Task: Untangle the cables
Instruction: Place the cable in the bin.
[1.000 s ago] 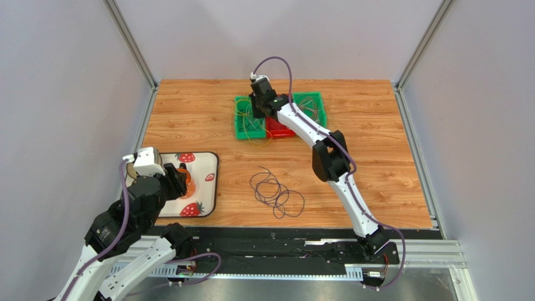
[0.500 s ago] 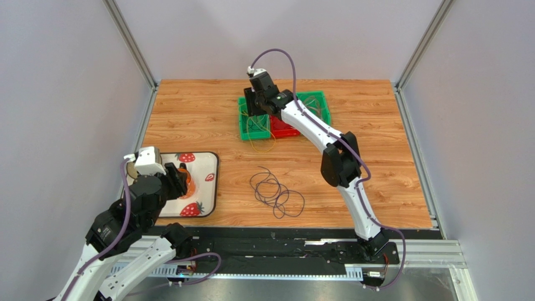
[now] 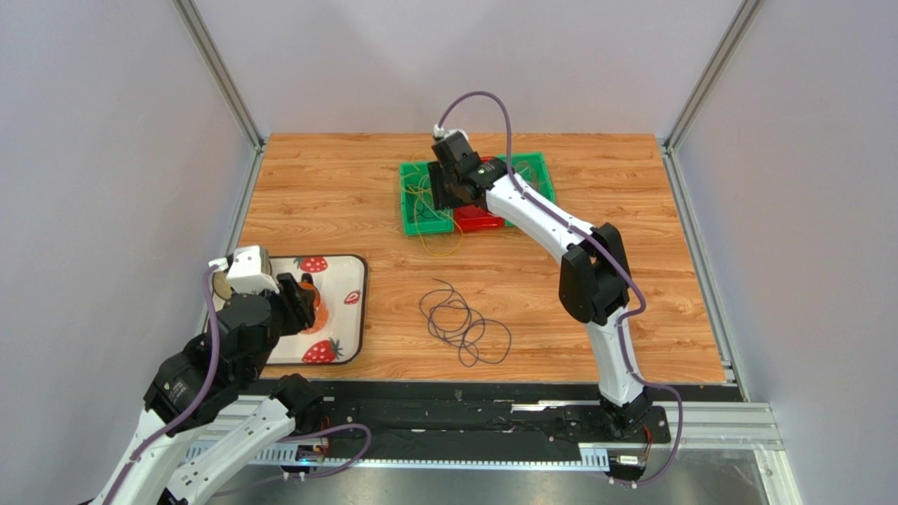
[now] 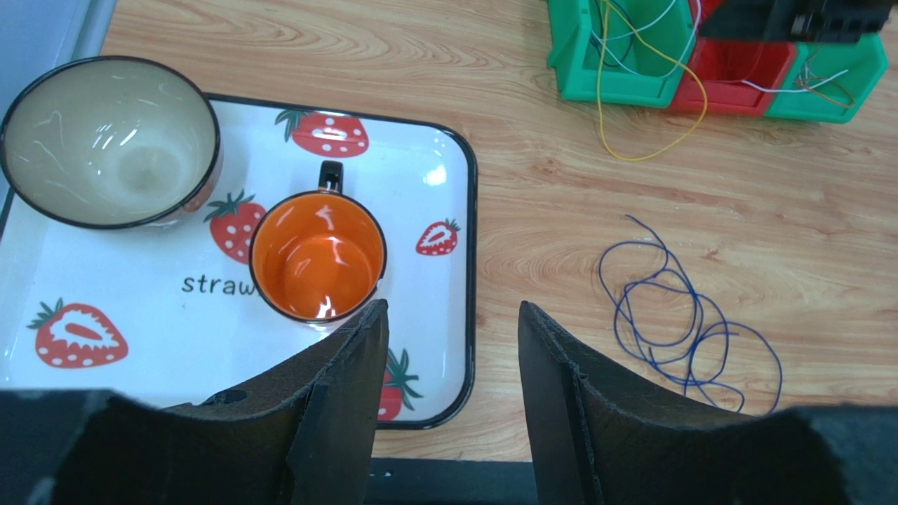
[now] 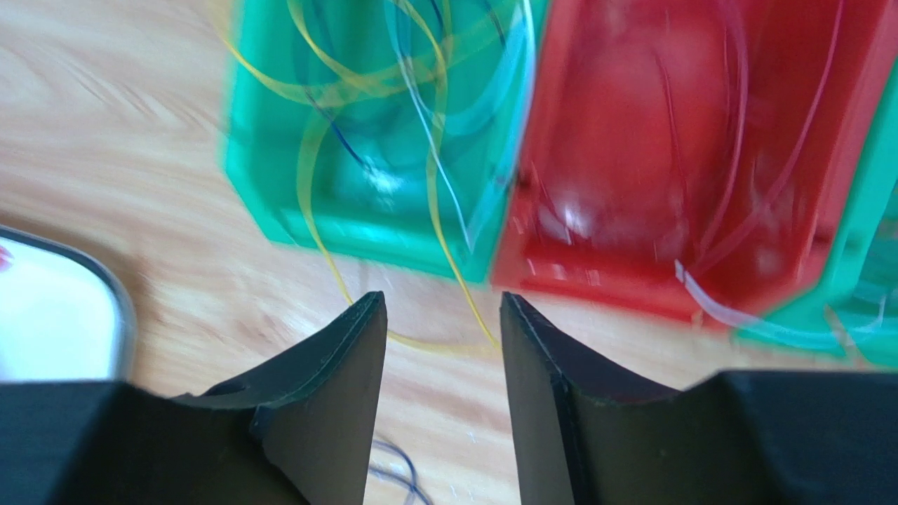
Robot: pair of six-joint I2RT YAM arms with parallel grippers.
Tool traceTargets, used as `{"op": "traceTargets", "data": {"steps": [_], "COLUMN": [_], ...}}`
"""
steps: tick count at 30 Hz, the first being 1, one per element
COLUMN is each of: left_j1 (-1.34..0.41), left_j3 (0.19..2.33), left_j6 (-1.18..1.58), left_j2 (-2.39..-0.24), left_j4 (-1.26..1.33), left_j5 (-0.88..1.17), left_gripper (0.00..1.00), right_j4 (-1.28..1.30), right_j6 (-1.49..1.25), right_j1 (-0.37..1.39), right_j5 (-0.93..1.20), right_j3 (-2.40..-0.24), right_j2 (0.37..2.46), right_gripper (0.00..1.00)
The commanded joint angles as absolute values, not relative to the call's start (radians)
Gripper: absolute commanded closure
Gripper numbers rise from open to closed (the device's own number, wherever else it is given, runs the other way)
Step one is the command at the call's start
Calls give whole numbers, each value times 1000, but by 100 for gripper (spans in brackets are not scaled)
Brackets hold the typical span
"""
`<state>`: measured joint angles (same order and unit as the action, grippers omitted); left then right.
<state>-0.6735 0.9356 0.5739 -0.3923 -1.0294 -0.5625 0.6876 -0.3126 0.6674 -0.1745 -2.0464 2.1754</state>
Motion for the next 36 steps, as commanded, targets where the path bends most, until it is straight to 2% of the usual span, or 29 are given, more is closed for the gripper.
{"op": "traceTargets", "data": {"steps": [1,4,8,29,32,36], "left_j1": [-669,-669,-669,-669,-670,-669], "left_j3": [930,930,930,928,930,930], "left_j6": [565,563,561,565,565,563], "left_j2": [-405,-407,-413,-408,-410,-411], "left_j4": [-1019,-1017,-1017,-1020,-1019,-1019], "left_j5": [-560,-560,-557,-561,-560,-561], "left_gripper": [43,43,43,43,43,43], "right_j4": [698,657,669,683,686,690], "right_j6": [-390,-382,-357,-284,-282,-281], "right_j1": [673,673,673,664,664,664], "right_j5": [-198,-149,-176,-232,-236,-230], "right_j3": [-1851,-1761,-1756,-1916,-1922,-1934], "right_j2": [2059,2031,2043,2187,2194,2197], "right_gripper": [53,53,54,66,70,94]}}
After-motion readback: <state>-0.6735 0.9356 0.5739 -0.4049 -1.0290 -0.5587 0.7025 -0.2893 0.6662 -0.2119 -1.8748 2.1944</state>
